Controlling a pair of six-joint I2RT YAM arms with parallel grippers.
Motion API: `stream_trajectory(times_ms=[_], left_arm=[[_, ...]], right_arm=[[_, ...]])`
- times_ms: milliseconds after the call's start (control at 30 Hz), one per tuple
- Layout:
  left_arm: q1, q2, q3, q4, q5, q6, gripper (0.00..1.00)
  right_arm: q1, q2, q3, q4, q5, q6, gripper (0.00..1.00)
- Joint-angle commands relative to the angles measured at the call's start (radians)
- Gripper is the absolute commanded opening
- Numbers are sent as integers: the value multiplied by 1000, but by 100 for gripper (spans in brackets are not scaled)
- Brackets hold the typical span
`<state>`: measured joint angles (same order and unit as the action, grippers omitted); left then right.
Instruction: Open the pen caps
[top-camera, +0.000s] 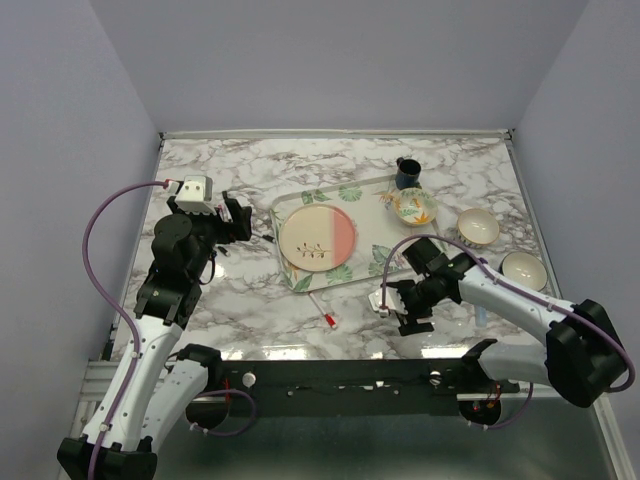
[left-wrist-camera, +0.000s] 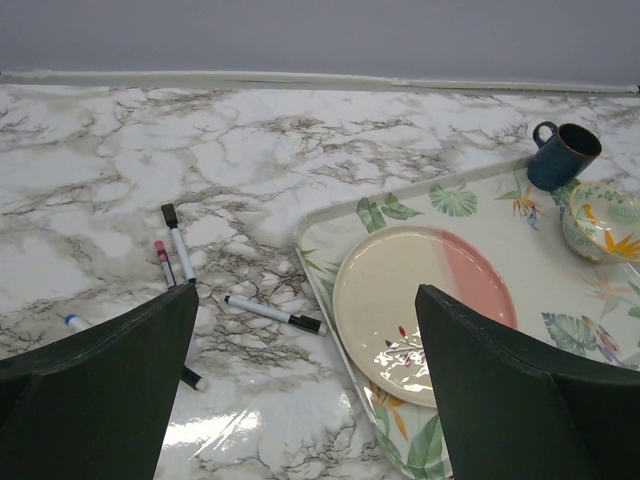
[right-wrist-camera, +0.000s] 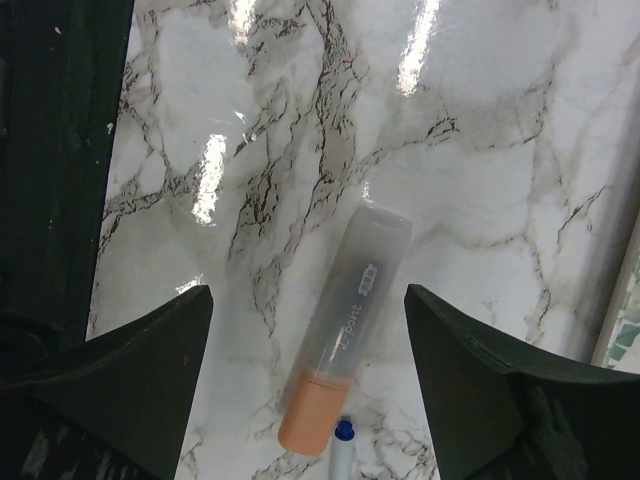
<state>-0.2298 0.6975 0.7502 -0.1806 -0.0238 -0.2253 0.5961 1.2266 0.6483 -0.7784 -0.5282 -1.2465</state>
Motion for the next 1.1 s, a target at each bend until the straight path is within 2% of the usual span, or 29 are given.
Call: stream_trajectory(times_ms=[0,800,900,1067], left_arm=[[4,-7,8,16,21,1,99],[4,-6,6,16,21,3,99],[4,-6,6,16,21,3,99],[4,-7,5,16,22,3,99]], right_arm=[[39,19,-15,48,89,79,85],[156,129,25,90,278,277,78],[171,162,37,96,292,306,73],[214,209,54,123,330,347,56]])
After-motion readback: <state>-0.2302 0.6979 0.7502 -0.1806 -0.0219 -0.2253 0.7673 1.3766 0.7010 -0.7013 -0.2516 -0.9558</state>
